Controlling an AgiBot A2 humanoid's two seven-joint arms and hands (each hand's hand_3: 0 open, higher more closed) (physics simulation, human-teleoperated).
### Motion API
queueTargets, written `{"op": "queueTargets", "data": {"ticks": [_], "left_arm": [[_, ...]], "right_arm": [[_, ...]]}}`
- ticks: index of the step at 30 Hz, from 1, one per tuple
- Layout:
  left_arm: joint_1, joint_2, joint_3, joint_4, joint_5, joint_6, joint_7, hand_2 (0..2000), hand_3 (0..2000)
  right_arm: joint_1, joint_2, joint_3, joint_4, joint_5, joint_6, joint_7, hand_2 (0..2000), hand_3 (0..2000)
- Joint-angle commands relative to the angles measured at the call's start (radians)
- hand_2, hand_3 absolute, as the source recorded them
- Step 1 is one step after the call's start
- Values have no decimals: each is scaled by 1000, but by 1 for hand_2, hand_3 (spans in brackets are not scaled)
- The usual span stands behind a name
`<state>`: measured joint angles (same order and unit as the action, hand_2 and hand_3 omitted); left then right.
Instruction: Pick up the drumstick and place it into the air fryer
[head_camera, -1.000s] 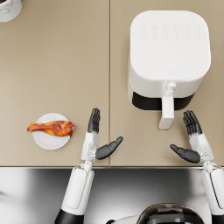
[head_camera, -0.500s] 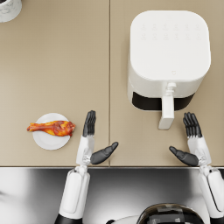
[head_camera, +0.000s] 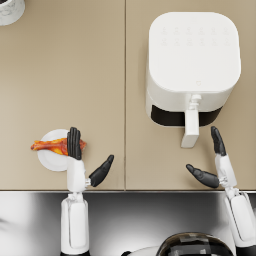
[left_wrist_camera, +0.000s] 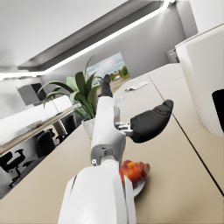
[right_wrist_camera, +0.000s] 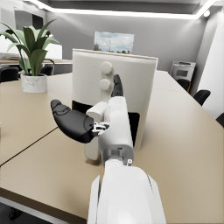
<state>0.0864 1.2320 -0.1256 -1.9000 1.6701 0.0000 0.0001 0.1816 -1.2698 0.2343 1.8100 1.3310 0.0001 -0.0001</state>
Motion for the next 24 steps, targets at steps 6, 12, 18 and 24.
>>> {"op": "queueTargets", "data": {"ticks": [6,12,18,24], "left_arm": [[5,1,-152,1,271,-35,-13,0,0],[36,-15,-207,36,543,-393,-151,0,0],[82,-32,-169,148,816,-452,-173,0,0],[117,-32,-98,269,1077,-460,-175,0,0]], "right_arm": [[0,-16,9,-22,3,0,0,0,0],[0,-31,14,-25,4,0,0,0,0],[-6,-42,9,-41,4,0,0,0,0],[-3,-58,-2,-49,4,0,0,0,0]]}}
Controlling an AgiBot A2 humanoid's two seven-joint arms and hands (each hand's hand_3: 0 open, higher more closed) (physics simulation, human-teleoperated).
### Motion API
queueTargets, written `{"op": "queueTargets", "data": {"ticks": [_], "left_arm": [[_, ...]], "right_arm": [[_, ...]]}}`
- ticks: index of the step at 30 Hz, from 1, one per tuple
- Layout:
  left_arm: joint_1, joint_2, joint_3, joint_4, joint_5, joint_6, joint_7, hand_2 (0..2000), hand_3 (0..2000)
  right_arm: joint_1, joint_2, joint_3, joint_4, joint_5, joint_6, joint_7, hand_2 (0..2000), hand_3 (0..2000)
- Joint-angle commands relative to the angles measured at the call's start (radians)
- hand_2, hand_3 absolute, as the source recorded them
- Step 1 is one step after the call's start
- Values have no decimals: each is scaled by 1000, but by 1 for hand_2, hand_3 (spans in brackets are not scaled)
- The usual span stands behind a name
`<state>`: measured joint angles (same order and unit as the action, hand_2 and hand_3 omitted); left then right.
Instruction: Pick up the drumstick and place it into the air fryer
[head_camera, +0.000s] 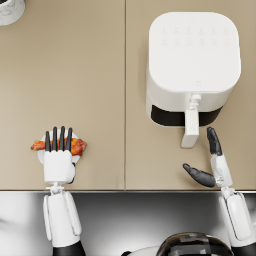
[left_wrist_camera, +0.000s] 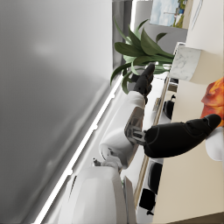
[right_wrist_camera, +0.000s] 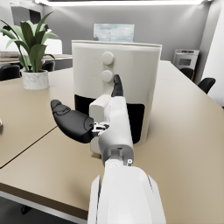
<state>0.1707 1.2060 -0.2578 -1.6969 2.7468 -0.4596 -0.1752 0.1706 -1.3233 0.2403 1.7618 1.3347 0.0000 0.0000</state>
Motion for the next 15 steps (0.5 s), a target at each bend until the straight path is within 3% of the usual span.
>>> {"op": "queueTargets", "data": {"ticks": [1,15], "left_arm": [[43,-6,42,94,23,0,0,0,0],[186,0,107,424,82,35,1,0,0]], "right_arm": [[4,-4,-12,-6,0,0,0,0,0],[13,-38,-16,-23,0,0,0,0,0]]}}
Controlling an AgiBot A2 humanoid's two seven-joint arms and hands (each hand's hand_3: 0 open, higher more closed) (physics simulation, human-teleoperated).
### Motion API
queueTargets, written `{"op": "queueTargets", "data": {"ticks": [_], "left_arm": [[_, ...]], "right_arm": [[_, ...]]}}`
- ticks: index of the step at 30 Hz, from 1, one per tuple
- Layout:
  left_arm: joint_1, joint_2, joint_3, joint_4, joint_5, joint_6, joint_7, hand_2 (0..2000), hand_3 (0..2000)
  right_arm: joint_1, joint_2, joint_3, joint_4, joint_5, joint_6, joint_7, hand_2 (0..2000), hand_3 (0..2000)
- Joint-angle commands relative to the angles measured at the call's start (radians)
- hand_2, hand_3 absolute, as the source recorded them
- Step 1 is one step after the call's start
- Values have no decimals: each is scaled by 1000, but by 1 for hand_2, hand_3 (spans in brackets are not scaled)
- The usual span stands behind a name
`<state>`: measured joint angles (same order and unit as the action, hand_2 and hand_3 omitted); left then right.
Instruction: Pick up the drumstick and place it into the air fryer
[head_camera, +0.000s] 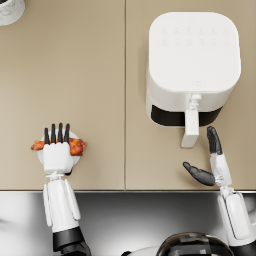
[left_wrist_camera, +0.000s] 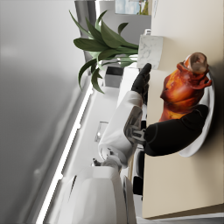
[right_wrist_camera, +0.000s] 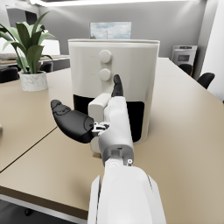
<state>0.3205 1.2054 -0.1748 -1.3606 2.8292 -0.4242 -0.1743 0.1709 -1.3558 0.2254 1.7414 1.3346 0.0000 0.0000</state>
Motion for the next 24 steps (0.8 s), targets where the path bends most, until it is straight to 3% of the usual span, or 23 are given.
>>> {"op": "queueTargets", "data": {"ticks": [1,5,6,7,9,11,14,16,18,24], "left_arm": [[38,0,30,105,0,12,1,0,0],[69,-10,61,195,1,72,-4,0,0],[73,-14,67,210,1,93,-11,1361,327],[88,-16,75,236,1,86,-18,2000,653],[105,-24,98,266,-1,118,-38,2000,1307],[127,-26,118,288,-2,222,-36,2000,1960],[130,-30,127,228,-1,283,-17,2000,2000],[118,-27,120,130,0,315,78,2000,2000],[98,-24,107,0,0,333,126,2000,2000],[75,-15,91,-274,0,350,171,2000,2000]], "right_arm": [[13,-8,1,-2,0,0,0,0,0],[14,-17,-6,2,0,0,0,0,0],[18,-21,-9,0,0,0,0,0,0],[15,-21,-6,4,0,0,0,0,0],[14,-25,-9,4,0,0,0,0,0],[10,-26,-14,0,0,0,0,0,0],[25,-38,-7,-33,0,0,0,0,0],[44,-50,6,-108,0,0,0,0,0],[58,-59,15,-176,0,0,0,0,0],[83,-78,18,-317,0,0,0,0,0]]}}
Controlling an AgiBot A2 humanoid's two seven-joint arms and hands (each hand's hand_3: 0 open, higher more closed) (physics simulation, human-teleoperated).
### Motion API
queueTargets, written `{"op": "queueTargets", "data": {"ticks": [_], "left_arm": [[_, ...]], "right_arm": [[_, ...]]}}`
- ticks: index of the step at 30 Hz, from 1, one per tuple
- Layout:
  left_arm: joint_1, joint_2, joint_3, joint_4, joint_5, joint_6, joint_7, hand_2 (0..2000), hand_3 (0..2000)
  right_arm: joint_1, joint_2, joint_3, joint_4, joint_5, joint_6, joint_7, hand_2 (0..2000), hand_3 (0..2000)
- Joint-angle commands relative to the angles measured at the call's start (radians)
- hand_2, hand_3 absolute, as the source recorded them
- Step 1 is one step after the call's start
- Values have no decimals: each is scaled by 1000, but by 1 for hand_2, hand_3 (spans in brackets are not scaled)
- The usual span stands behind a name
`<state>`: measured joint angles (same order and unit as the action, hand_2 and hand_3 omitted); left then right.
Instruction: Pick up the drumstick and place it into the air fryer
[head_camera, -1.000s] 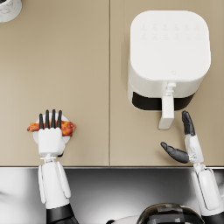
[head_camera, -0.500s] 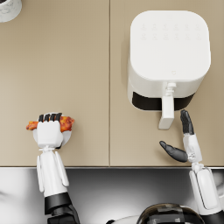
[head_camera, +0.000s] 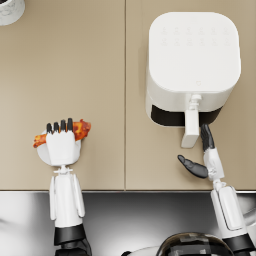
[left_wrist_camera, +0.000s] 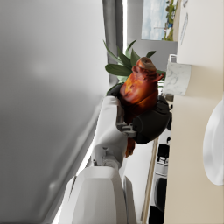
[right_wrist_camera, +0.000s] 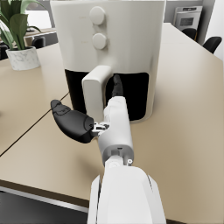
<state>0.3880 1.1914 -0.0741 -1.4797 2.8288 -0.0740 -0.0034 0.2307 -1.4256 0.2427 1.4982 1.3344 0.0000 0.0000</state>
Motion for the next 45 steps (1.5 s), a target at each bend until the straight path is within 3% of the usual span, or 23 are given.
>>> {"op": "queueTargets", "data": {"ticks": [1,8,12,13,14,16,18,20,23,29,33,39,42,43,45], "left_arm": [[3,1,-4,-188,0,-1,2,2000,2000],[7,13,20,-241,-1,-7,6,2000,2000],[0,19,22,-254,-1,-12,5,2000,2000],[0,20,21,-254,-1,-14,5,2000,2000],[0,22,24,-255,-1,-17,5,2000,2000],[-11,24,34,-268,-1,-19,5,2000,2000],[-17,27,51,-284,-1,-20,5,2000,2000],[-18,30,63,-301,-1,-22,5,2000,2000],[-9,36,84,-324,-1,-25,5,2000,2000],[15,53,124,-359,-1,-34,4,2000,2000],[21,64,175,-401,-176,-46,4,2000,2000],[76,111,259,-460,-272,-55,3,2000,2000],[118,163,298,-470,-282,-55,3,2000,2000],[130,182,316,-472,-283,-55,3,2000,2000],[147,215,361,-468,-285,-55,3,2000,2000]], "right_arm": [[31,-13,8,-98,0,0,0,0,0],[104,-55,67,-202,0,0,0,0,0],[124,-64,93,-193,2,-49,0,0,0],[117,-59,92,-175,3,-58,-1,1361,327],[115,-56,92,-160,3,-83,-1,2000,653],[119,-56,105,-160,4,-150,-1,2000,1307],[102,-47,125,-112,3,-161,-1,2000,1960],[75,-21,165,-43,6,-107,-2,2000,2000],[3,45,210,93,6,-121,-9,2000,2000],[-111,182,295,304,5,-69,-11,2000,2000],[-151,248,345,399,6,-58,-9,2000,2000],[-203,355,446,542,5,-6,-2,2000,2000],[-225,415,522,579,5,10,0,2000,2000],[-223,411,271,354,5,10,0,2000,2000],[-232,437,282,375,5,9,-2,2000,2000]]}}
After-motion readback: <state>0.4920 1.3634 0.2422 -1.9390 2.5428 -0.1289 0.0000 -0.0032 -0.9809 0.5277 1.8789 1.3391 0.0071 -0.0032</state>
